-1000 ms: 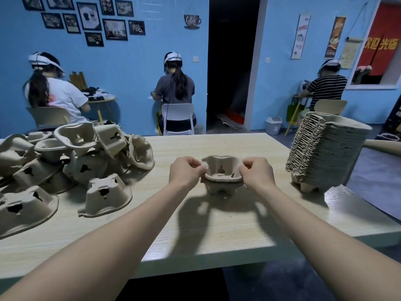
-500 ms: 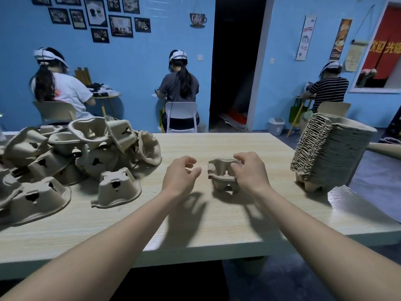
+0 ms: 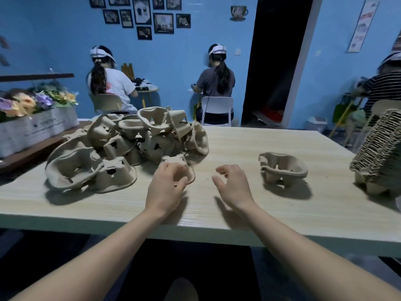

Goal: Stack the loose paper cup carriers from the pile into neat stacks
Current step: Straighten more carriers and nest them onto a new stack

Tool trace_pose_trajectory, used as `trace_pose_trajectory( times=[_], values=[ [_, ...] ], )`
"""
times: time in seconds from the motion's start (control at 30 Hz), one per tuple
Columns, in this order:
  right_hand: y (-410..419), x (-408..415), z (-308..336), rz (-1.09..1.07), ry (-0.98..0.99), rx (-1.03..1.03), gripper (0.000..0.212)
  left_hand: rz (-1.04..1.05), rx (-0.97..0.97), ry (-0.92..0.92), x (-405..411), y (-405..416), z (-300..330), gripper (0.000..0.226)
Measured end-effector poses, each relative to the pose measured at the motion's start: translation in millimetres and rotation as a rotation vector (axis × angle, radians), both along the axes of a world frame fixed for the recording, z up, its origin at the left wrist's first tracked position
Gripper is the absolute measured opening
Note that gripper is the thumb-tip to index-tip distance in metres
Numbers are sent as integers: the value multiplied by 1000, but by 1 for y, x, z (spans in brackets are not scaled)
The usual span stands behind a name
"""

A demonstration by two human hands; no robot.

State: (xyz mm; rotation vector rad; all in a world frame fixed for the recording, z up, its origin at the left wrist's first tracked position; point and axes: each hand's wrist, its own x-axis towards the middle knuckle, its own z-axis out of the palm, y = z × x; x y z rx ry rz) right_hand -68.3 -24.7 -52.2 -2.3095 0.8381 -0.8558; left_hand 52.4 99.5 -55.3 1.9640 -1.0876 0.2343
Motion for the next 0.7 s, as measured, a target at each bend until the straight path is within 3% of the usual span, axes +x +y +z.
trace_pose_trajectory(
  times=[0.27,0.57,0.7],
  values=[
    [14,45,-13,48,7,37,31,144,33,4,42,16,-11,37],
    [5,81,-15,117,-2,4,38,58,67,33,50,8,-18,27],
    [2,79,-18,108,-44,48,31,12,74,49,47,9,-17,32]
  ],
)
